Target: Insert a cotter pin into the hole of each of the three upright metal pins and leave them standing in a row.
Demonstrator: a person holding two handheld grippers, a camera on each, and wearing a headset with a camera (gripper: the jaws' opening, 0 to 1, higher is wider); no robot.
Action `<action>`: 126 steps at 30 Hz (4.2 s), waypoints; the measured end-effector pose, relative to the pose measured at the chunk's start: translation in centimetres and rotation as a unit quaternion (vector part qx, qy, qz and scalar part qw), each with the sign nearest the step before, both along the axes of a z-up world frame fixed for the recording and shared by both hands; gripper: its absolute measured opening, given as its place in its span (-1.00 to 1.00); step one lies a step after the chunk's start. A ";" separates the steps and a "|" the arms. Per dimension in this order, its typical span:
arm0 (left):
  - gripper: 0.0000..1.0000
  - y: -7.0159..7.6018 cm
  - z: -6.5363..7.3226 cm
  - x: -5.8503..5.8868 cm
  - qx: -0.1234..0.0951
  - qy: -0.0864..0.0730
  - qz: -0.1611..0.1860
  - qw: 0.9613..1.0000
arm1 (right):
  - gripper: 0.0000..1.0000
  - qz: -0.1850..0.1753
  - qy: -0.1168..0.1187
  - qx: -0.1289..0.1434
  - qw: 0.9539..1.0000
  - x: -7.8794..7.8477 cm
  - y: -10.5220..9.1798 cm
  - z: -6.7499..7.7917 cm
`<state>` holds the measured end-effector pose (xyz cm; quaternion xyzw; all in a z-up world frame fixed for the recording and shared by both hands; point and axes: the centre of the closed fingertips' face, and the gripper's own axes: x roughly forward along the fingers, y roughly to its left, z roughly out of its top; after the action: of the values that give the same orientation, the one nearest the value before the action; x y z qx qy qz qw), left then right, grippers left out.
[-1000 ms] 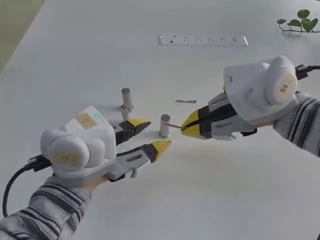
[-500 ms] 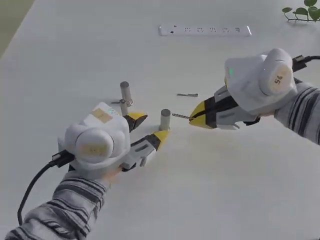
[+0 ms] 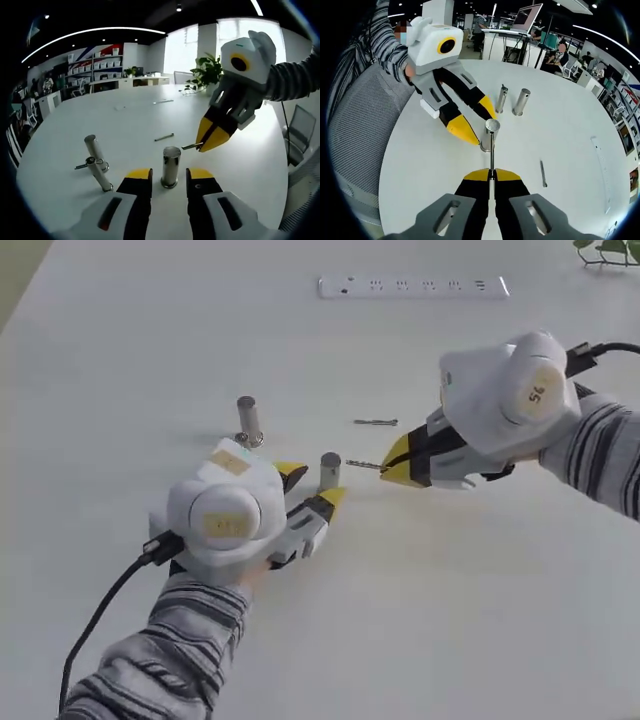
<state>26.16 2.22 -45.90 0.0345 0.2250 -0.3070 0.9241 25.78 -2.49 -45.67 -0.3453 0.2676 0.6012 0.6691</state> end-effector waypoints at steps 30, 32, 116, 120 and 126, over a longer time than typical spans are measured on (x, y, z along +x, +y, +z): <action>-0.79 -0.8 -1.5 1.0 -0.010 0.019 0.041 0.999 | -1.00 0.026 -0.007 -0.017 0.999 0.2 0.9 0.3; -0.80 -0.8 -1.5 1.0 -0.006 0.016 0.040 0.999 | -1.00 0.027 -0.008 -0.018 0.999 0.2 1.0 0.4; -0.52 0.3 -1.8 0.6 -0.004 0.033 0.048 0.998 | -0.87 -0.021 0.015 0.002 1.000 0.4 3.3 1.2; -0.33 0.4 -1.1 0.0 -0.005 0.030 0.033 0.999 | -0.76 -0.028 0.023 0.017 0.999 0.3 3.9 1.7; -0.24 0.9 0.1 -1.0 -0.010 0.026 0.023 0.999 | -0.69 -0.039 0.040 0.033 0.998 -0.1 5.0 2.0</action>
<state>25.15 3.08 -45.85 0.0119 0.2468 -0.2882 0.9251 25.65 2.55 -43.65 -0.2884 0.2872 0.5965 0.6918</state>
